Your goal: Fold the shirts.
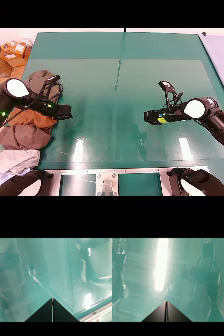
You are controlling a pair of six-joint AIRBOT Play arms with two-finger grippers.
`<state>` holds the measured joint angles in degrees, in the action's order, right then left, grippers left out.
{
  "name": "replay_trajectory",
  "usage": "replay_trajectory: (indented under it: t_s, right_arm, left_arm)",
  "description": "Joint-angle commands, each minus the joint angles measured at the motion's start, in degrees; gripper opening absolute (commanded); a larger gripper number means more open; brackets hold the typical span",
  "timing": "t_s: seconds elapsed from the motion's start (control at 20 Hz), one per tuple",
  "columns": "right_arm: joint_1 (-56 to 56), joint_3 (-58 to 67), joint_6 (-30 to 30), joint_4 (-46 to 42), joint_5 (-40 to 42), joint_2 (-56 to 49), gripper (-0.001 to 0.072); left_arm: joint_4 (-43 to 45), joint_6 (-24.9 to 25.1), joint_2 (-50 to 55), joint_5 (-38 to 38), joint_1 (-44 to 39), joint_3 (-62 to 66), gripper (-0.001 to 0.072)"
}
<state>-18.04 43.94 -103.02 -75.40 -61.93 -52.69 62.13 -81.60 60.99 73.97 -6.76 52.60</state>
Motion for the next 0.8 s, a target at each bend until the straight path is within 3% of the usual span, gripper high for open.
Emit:
replay_trajectory:
  t_s: [0.0,0.45,0.75]
  right_arm:
    - [-0.07,-0.02,0.0,0.0,-0.02,0.04,0.0015]
    - [-0.07,-0.02,0.0,0.0,-0.02,0.04,0.0015]
    - [-0.07,-0.02,0.0,0.02,2.16,0.04,0.0015]
  left_arm:
    - [0.02,0.0,-0.04,-0.02,0.0,-0.02,0.0024]
    - [-0.24,0.02,-0.04,-0.13,0.0,-0.02,0.0024]
    - [-0.35,0.24,-0.04,-6.27,0.0,-0.04,0.0024]
